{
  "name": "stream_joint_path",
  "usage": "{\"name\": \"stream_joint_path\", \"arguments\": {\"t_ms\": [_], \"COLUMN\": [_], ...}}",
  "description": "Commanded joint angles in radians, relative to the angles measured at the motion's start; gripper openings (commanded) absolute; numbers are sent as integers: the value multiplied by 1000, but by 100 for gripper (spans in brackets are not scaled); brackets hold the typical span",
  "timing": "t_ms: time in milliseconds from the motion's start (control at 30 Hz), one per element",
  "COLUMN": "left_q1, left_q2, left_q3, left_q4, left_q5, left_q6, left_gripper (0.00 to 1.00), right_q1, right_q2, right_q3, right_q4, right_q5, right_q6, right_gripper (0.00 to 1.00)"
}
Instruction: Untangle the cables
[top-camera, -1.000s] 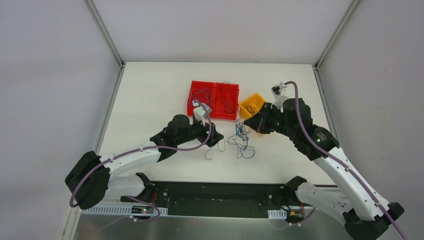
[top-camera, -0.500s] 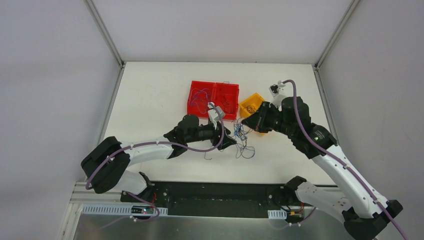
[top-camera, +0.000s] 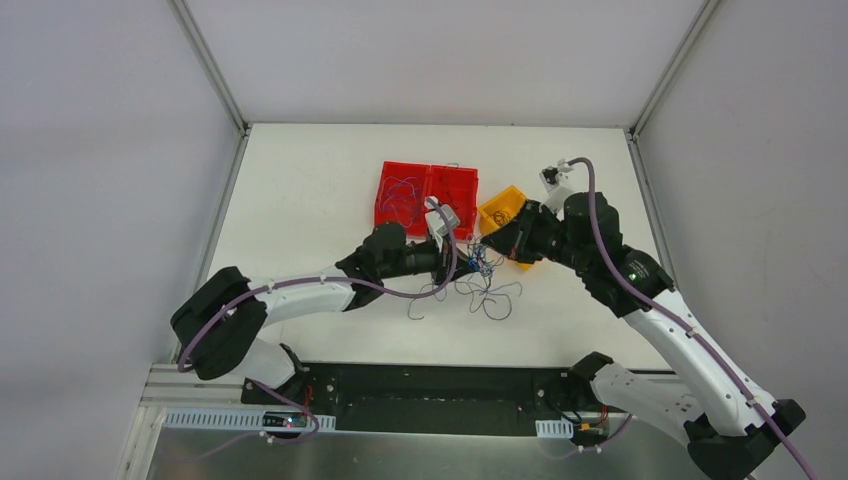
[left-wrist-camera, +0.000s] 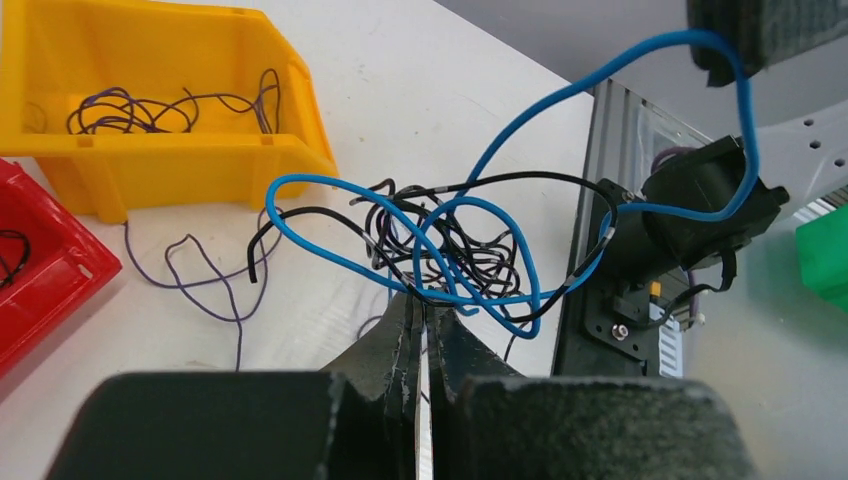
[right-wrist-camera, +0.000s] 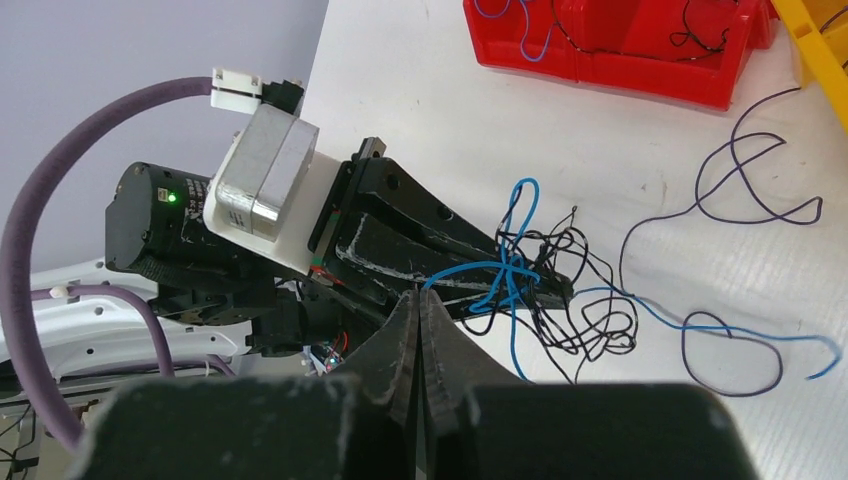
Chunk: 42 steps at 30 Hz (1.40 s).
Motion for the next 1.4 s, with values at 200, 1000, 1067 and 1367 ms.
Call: {"name": "stream_joint_path", "arguments": {"t_ms": [200,1000,1067,1367], "left_q1": [-5,-6,-5,-5], "left_q2": [-228,-339,-336,-320], "left_q3": [35,301,308,321], "left_q4": [-433,-914,-923,-931], "left_q5": [-225,-78,-75,-67], "left_q6": [66,48,48,45], "left_gripper": [0,0,0,0], "right_q1": [-3,138,147,188], "right_q2": [-32,-10,-9,7], "right_q3": [-138,-501,-515,-531], "right_q4": [29,495,520,612], "right_q5": [34,141,156,170], "right_q6": [-10,-132,-132,-140], "right_gripper": [26,85,84,73]}}
